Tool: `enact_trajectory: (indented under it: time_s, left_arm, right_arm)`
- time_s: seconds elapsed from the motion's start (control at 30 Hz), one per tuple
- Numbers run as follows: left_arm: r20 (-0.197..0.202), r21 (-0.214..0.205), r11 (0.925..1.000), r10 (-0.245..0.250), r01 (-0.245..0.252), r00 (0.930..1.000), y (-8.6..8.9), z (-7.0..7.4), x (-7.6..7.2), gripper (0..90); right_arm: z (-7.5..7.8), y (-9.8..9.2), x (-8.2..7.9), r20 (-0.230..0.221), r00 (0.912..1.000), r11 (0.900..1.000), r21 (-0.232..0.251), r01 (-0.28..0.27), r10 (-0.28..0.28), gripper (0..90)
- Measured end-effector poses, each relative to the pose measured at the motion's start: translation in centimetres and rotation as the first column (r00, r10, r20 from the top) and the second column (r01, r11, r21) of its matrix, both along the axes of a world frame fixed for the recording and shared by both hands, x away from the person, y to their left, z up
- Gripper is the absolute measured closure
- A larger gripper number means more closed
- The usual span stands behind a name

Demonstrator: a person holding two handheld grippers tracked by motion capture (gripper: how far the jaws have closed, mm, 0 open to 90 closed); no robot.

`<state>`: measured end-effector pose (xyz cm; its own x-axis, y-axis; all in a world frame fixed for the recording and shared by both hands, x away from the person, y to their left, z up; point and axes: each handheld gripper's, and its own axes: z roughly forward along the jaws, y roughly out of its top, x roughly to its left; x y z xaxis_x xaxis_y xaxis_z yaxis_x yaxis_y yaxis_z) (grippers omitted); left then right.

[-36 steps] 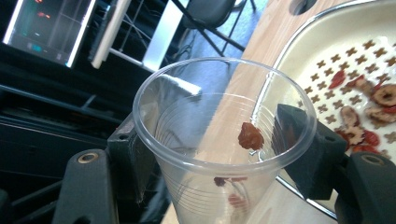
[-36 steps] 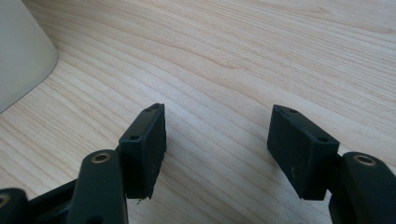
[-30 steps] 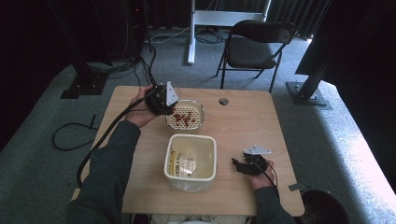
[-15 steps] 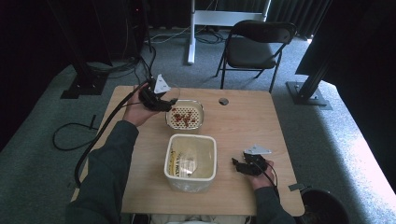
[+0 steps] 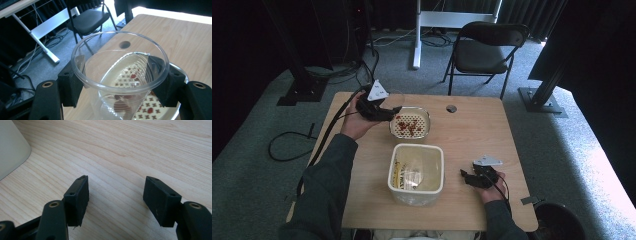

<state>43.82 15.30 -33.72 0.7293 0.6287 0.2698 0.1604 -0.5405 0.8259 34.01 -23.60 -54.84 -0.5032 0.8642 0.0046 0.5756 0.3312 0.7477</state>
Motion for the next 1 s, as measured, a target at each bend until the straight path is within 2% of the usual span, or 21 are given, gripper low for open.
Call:
enact_trajectory:
  time_s: [0.27,0.4,0.53,0.6,0.7,0.8,0.93,1.0]
  left_arm:
    - [-0.014,-0.032,0.9988,-0.037,0.037,0.9992,-0.9,0.2,-1.6,33.7]
    - [-0.019,-0.022,0.9985,-0.050,0.050,0.9986,-1.4,0.3,-2.3,33.6]
    - [-0.031,-0.077,0.9951,-0.065,0.063,0.9974,-1.3,0.2,-3.2,33.6]
    - [-0.038,-0.085,0.9946,-0.063,0.060,0.9973,-1.2,0.0,-3.6,33.5]
    - [-0.044,-0.091,0.9939,-0.066,0.062,0.9968,-1.1,-0.3,-4.2,33.5]
    - [-0.045,-0.062,0.9965,-0.058,0.056,0.9973,-1.2,-0.4,-4.7,33.4]
    - [-0.053,-0.073,0.9958,-0.060,0.057,0.9968,-1.0,-0.4,-5.6,33.1]
    - [-0.056,-0.064,0.9964,-0.060,0.056,0.9966,-0.9,-0.5,-6.1,33.1]
  right_arm:
    - [0.0,0.0,0.0,0.001,1.0000,1.0000,0.000,-0.001,0.001,36.6]
    - [0.0,0.0,0.0,0.002,1.0000,1.0000,0.000,-0.001,0.001,36.6]
    - [0.0,0.0,0.0,0.002,1.0000,1.0000,0.000,-0.001,0.001,36.6]
    - [0.0,0.0,0.0,0.002,1.0000,1.0000,0.000,-0.001,0.001,36.6]
    - [0.0,0.0,0.0,0.002,1.0000,1.0000,0.000,0.000,0.000,36.6]
    - [0.0,0.0,0.0,0.001,1.0000,1.0000,0.000,-0.001,0.001,36.6]
    - [0.0,0.0,0.0,0.001,1.0000,1.0000,-0.001,0.000,0.000,36.6]
    - [0.0,0.0,0.0,0.001,1.0000,1.0000,-0.001,0.000,0.000,36.6]
